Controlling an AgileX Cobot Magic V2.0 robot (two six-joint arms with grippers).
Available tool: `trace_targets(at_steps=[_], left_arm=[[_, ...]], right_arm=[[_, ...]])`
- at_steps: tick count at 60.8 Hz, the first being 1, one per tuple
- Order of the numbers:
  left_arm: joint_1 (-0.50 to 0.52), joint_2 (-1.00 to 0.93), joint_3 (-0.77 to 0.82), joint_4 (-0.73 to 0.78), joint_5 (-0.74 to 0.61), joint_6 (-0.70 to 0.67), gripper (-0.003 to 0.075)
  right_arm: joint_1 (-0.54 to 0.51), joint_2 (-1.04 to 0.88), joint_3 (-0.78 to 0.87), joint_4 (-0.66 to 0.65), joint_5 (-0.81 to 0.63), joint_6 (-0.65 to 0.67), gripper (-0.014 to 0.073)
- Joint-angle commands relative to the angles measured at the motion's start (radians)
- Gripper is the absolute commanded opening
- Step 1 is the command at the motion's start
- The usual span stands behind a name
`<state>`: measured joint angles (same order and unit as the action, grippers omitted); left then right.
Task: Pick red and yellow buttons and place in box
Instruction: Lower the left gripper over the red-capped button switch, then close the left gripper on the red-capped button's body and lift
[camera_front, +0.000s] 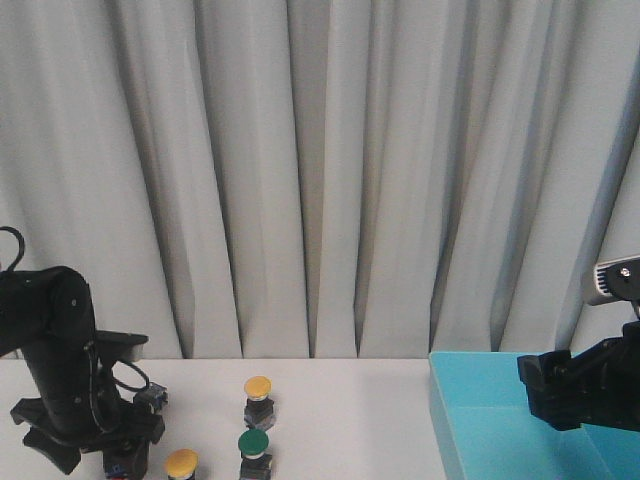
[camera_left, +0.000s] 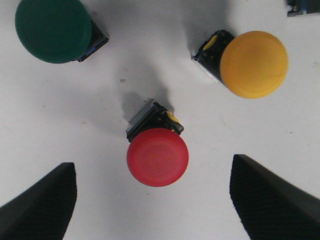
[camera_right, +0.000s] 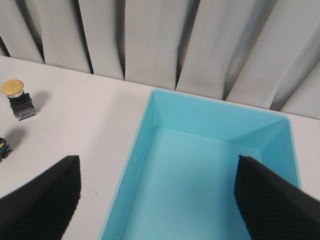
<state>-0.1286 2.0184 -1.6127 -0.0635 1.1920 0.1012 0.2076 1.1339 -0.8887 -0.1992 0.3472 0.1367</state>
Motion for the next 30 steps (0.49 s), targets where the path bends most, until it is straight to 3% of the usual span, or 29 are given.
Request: trace_targets(at_steps=[1,30], left_arm=[[-0.005,-0.04,-0.019,0.0,-0.005,-0.007,0.0587],[-0.005,0.03,-0.019,0.0,-0.008,-0.007,0.0587]], right_arm=[[0.001,-0.017,-0.036,-0.014,-0.063,0.002,0.0595],[0.001,-0.017,-0.036,-0.014,-0.06,0.0,0.0593]])
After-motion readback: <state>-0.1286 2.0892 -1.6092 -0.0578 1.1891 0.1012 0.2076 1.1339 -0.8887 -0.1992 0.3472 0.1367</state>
